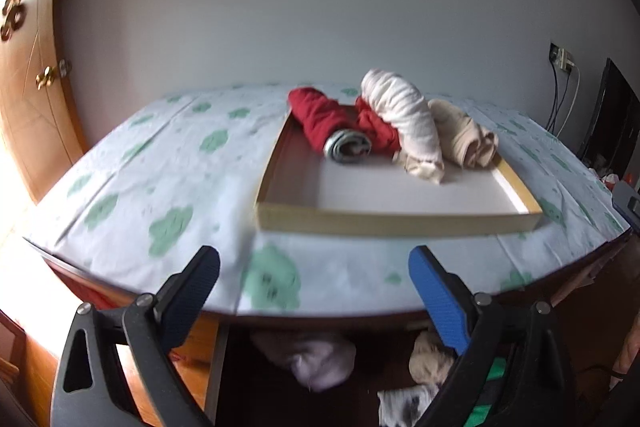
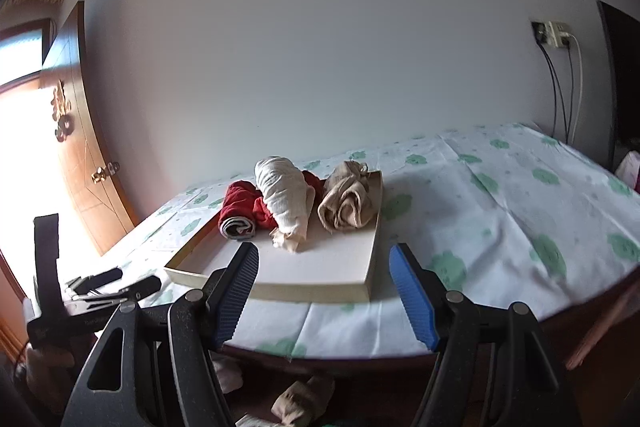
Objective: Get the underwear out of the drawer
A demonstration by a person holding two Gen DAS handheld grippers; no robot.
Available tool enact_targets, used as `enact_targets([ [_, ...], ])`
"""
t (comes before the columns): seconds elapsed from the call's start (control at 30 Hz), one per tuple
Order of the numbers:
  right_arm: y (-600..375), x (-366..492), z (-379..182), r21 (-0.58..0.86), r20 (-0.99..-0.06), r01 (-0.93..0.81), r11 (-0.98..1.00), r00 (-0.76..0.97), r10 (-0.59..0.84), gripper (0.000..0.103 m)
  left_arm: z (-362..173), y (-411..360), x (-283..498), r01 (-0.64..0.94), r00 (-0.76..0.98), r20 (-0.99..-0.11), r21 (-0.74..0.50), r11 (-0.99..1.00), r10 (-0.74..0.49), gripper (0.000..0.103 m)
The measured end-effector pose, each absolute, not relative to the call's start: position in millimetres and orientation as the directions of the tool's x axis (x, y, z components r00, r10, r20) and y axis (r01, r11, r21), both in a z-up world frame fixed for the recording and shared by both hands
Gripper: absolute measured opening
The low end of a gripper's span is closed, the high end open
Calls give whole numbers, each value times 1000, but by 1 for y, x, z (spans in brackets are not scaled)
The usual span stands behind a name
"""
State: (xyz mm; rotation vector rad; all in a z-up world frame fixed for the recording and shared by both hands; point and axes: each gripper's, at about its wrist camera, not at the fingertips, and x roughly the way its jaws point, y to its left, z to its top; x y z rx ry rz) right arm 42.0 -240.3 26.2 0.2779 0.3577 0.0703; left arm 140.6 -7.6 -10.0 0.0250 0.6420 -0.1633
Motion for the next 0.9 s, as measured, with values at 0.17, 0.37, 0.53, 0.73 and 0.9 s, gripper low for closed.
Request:
enact_targets([
  [0.17,-230,22,14,234,-321,21,972,945,57,70,-24,7,129,111,784,-609,-55,992,-122,97],
  [0.37,-222,6,1,215,-276,58,975,961,4,70,-46,14,121,59,808,-587,-14,998,-56,97],
  [0.53,-209,12,-13,174,-303,57,983,953,-2,70,-69,19,123,55,784,-619,-22,998,-56,97],
  [0.73,-203,20,-31,159,-339,47,986,941,9,70,-88,28,126,40,755,-654,-23,999,-46,97],
  [0.9,-201,28,-48,176,-389,29,984,920,43,70,-100,29,131,47,716,-694,-47,998,-67,97],
])
